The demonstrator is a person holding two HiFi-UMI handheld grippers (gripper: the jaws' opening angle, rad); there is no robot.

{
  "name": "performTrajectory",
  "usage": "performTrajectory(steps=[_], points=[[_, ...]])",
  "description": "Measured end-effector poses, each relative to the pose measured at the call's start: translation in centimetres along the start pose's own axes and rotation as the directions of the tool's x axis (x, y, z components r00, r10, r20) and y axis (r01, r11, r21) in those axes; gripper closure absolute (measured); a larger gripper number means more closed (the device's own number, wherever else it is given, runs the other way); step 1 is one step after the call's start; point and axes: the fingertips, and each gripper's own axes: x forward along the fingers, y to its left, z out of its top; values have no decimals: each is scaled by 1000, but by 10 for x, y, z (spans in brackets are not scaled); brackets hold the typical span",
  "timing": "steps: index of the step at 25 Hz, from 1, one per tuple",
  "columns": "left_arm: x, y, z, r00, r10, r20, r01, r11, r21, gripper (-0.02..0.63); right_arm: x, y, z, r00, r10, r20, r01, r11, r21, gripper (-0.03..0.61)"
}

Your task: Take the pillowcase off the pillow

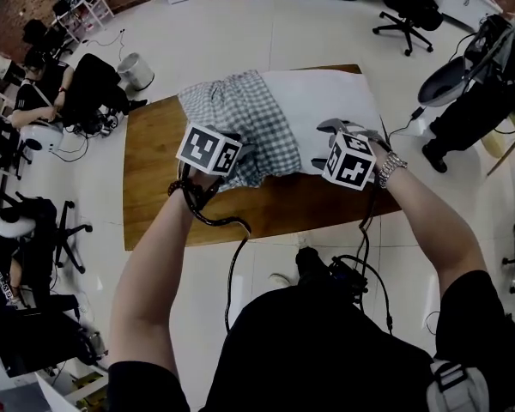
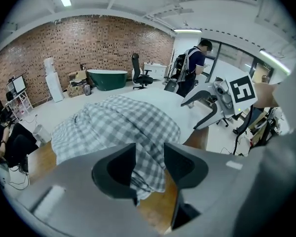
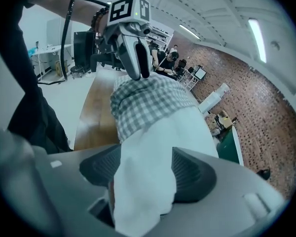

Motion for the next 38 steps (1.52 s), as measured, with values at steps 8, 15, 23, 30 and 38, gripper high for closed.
performTrajectory(steps=[8,15,23,30,38], points=[[5,-34,-34,996,66,63,-61,995,-82,400,25,27,2,993,-117,-3,117,991,-63,255],[16,-34,-71,960,247,133,-207,943,-261,360,40,29,-9,975,-223,4,222,972,-75,255],[41,-11,-106,911,400,101,-319,838,-442,255,57,27,-18,947,-320,14,319,939,-128,255],[76,2,-122,912,408,41,-341,810,-477,302,80,22,-40,933,-356,-45,342,921,-185,294],[65,17,-128,902,429,37,-359,796,-488,586,63,6,-48,886,-461,-36,442,867,-229,537]])
